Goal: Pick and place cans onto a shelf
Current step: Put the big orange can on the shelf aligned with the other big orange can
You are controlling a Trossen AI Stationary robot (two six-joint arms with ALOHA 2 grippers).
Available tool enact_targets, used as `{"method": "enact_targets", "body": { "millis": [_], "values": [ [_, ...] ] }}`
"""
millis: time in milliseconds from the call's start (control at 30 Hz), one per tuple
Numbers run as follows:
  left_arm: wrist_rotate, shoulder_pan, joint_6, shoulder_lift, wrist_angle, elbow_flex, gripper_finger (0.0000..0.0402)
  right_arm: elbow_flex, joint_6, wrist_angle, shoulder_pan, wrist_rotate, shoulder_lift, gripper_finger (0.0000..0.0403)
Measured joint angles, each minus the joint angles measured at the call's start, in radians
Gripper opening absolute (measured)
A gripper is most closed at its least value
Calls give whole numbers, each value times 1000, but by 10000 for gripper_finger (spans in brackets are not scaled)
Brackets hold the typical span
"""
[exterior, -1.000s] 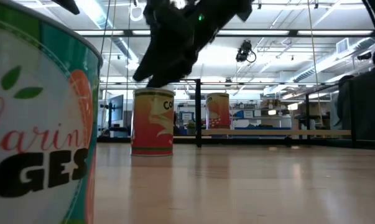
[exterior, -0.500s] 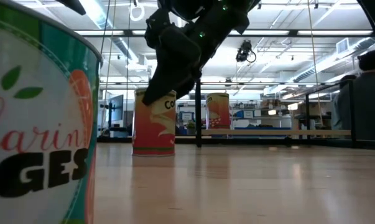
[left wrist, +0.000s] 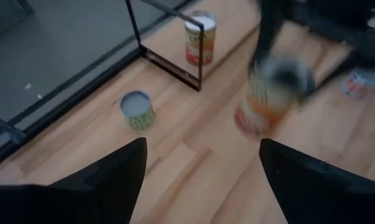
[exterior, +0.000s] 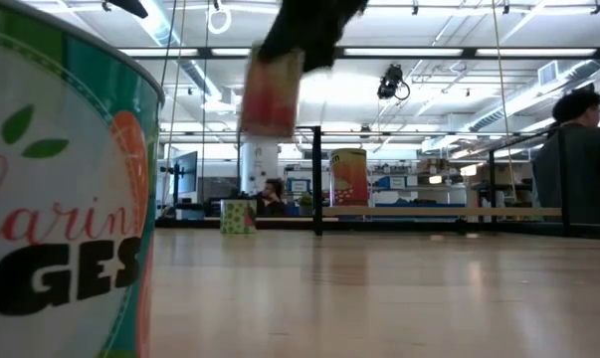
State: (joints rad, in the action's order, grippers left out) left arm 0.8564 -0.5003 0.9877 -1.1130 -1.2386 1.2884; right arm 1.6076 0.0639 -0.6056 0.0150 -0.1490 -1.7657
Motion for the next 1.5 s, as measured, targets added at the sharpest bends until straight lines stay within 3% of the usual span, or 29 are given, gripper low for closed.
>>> {"method": "enact_targets", "body": {
  "millis": [233, 400, 567, 867, 1067, 1400, 1500],
  "values": [
    [107, 13, 23, 0, 47, 0, 318, 11, 58, -160, -239, -213, 272, 316],
    [119, 49, 22, 0, 73, 0, 318, 10, 91, -202, -459, -218, 297, 316],
    [118, 93, 22, 0, 101, 0, 318, 9, 111, -159, -596, -106, 196, 316],
    [101, 111, 23, 0, 117, 0, 318, 8, 73, -92, -643, 60, -30, 316],
    [20, 102, 49, 0, 119, 0, 318, 8, 27, -52, -688, 144, -75, 316],
    [44, 98, 47, 0, 117, 0, 318, -11, -157, -27, -732, 279, -82, 318],
    [48, 100, 48, 0, 118, 0, 318, -33, -206, 2, -723, 270, -89, 345]
  ]
}}
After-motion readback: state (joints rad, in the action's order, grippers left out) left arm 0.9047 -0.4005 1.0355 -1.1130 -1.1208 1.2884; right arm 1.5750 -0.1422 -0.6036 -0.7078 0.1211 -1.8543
